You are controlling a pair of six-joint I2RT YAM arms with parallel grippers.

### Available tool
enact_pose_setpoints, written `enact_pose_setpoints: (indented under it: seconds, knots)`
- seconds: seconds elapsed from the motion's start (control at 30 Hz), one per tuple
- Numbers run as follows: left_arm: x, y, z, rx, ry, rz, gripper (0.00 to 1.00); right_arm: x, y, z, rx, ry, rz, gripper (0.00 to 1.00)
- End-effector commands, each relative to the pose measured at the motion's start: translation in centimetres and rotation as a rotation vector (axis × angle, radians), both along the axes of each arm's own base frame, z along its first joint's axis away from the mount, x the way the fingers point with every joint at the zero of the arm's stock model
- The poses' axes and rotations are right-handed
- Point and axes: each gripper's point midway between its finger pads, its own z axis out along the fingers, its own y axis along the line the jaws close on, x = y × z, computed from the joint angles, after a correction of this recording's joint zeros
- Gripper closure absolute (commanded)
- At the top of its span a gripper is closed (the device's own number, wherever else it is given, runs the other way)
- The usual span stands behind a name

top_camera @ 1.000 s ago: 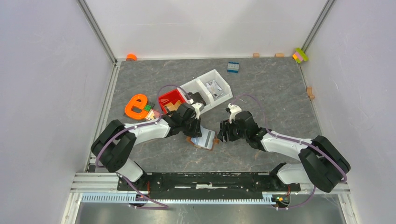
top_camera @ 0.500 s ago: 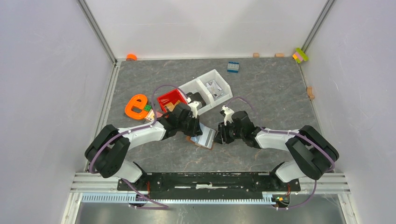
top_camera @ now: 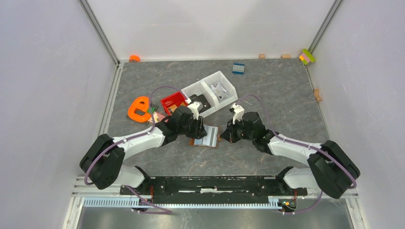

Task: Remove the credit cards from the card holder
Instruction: Remove the credit card from the card holder.

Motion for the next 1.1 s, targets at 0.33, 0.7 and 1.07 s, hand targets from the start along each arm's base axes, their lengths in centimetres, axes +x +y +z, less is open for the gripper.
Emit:
enact_pose_setpoints:
  seconds: [0.33,0.7,1.07]
  knots:
    - [0.5,-0.8,3.7,-0.143,-0.118,0.016,0.05,0.2,0.6,4.1,0.128,-0.135,0.008,1.0]
    - [0.1,-1.9,1.0,-0.029,-0.012,0.021,0.0,-1.0,1.0,4.2,0.173,-0.123,0.052,1.0]
    - [-0.8,-1.7,0.8,0.053,0.01,0.03,0.04,-1.1,0.2,4.4,0.161,-0.133,0.023,1.0]
